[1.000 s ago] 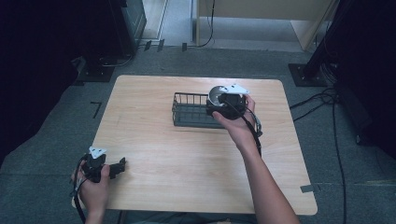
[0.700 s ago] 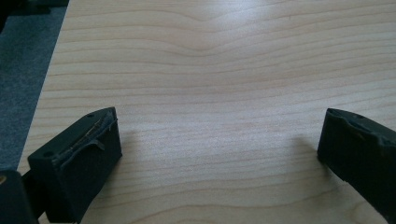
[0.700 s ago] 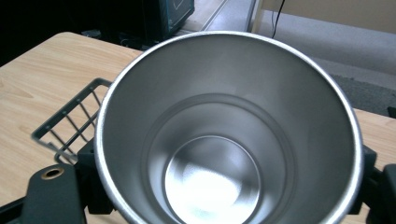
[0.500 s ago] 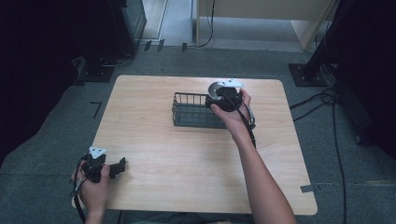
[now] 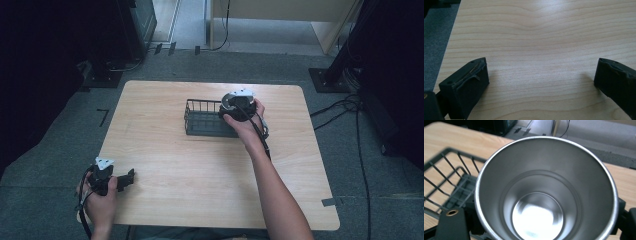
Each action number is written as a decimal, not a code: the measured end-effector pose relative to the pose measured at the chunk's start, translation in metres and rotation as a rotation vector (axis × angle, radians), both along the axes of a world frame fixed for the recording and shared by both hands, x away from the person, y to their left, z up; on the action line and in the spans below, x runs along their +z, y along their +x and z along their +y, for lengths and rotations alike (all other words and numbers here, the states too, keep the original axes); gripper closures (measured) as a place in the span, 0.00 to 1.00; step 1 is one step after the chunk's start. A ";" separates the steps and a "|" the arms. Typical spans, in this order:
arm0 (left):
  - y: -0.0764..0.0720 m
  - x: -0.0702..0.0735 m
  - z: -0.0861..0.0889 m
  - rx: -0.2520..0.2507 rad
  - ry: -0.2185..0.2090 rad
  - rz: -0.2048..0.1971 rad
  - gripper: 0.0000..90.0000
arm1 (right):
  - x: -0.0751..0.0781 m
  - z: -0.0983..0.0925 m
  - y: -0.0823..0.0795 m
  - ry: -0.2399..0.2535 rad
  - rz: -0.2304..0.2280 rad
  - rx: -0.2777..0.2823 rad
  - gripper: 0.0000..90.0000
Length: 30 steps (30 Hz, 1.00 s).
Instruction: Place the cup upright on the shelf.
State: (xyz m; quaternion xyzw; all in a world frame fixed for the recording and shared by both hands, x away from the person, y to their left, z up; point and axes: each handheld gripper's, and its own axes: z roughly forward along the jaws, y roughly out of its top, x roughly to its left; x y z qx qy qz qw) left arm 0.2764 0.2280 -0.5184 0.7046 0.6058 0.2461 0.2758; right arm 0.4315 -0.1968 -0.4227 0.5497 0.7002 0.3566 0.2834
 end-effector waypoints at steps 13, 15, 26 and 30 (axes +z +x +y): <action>0.000 0.000 0.000 -0.002 0.001 0.000 0.00 | -0.019 0.000 0.004 0.001 0.055 0.001 0.20; 0.000 0.000 0.000 -0.002 0.001 0.000 0.00 | -0.019 0.000 0.004 0.001 0.057 0.005 0.20; 0.000 0.000 0.000 -0.002 0.000 0.000 0.00 | -0.011 -0.002 0.002 0.003 0.075 0.039 0.02; 0.000 0.000 0.000 -0.003 0.000 0.000 0.00 | -0.004 -0.003 -0.002 0.011 0.058 0.038 0.00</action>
